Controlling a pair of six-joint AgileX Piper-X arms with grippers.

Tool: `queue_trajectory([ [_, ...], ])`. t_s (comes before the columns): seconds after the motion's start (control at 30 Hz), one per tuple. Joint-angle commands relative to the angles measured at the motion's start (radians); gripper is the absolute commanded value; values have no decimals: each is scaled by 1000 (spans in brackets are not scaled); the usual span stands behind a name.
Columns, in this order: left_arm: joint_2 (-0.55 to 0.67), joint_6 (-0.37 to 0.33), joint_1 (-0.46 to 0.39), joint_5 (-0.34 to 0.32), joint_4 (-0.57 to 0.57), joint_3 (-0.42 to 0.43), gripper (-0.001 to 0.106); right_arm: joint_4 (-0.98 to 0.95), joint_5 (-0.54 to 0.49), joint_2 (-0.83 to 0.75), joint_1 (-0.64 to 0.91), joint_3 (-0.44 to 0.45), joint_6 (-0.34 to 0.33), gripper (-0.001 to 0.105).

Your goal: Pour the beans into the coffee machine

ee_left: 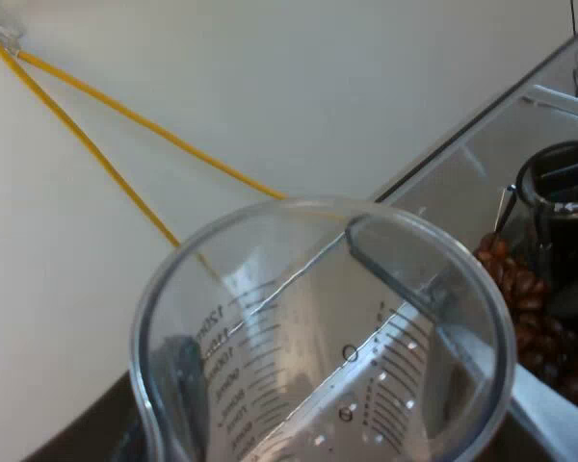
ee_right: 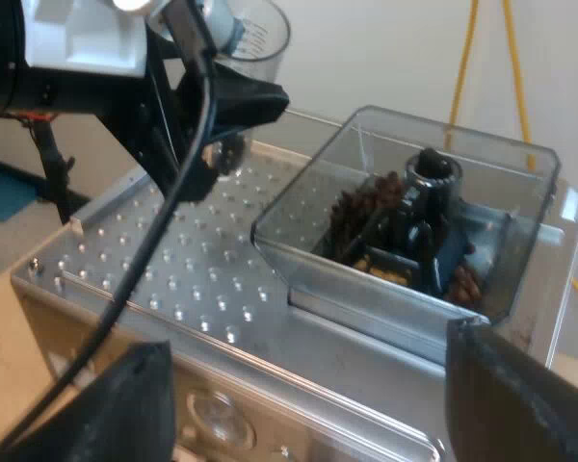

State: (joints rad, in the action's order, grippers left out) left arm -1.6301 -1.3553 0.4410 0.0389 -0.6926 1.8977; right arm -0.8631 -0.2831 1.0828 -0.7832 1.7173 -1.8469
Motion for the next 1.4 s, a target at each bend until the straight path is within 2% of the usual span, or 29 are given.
queue_trajectory([
  [0.03,2,8,1,23,18,9,29,89,-5,-8,1,-23,-19,62],
  [0.23,2,54,1,39,16,9,29,158,-14,-8,1,-70,-19,62],
  [0.5,2,61,1,39,15,9,29,229,-14,-29,1,-130,-42,62],
  [0.57,2,71,1,39,15,9,29,237,-17,-34,1,-139,-42,62],
  [0.6,2,118,1,39,15,9,29,237,-23,-36,1,-139,-42,62],
  [0.83,2,126,8,40,15,9,29,237,-28,-39,1,-139,-42,62],
  [0.9,2,164,19,63,21,9,29,237,-28,-39,1,-139,-42,62],
  [1.17,0,230,44,134,99,9,29,237,-28,-39,1,-139,-42,62],
  [1.3,-7,282,44,145,124,9,29,237,-28,-39,1,-139,-42,62],
  [1.4,-17,285,44,144,135,9,29,237,-28,-39,1,-139,-42,62],
])
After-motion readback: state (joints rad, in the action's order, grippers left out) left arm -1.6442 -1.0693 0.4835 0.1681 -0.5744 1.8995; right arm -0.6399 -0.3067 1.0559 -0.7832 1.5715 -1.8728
